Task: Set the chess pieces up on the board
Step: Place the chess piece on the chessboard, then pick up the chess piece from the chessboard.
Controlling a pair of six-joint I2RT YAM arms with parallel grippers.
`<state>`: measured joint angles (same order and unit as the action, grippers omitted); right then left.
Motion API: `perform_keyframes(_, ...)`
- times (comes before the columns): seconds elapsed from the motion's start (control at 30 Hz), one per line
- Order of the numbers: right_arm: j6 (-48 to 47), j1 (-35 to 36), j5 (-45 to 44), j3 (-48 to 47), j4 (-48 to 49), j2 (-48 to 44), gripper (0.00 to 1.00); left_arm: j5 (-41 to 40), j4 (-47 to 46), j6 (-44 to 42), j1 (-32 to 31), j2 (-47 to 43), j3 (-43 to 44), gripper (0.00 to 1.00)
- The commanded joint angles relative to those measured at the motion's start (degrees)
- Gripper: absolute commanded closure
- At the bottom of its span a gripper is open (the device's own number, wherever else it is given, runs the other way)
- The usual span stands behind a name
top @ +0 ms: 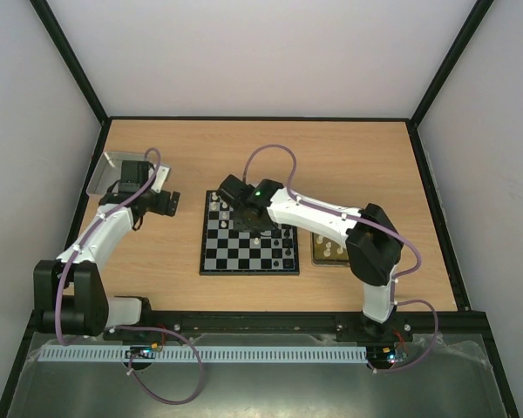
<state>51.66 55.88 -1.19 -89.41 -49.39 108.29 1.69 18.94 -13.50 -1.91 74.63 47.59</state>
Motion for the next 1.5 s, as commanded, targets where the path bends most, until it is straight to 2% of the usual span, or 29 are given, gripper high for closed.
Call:
perform_keyframes(0.0, -0.08, -0.94, -2.05, 4.36, -1.88, -1.56, 0.76, 0.76, 0.13, 0.27, 0.33, -1.15, -0.42, 0.0)
perform_keyframes(0.2, -0.31, -3.68, 1.76, 9.49, 3.19, -2.93, 0.77, 0.77, 0.22, 0.31, 0.33, -1.21, -0.57, 0.0)
perform_keyframes(1.47, -1.57, -3.95, 9.19, 12.14, 8.32, -2.01, 0.78, 1.12, 0.13, 0.1, 0.33, -1.02, -0.75, 0.0)
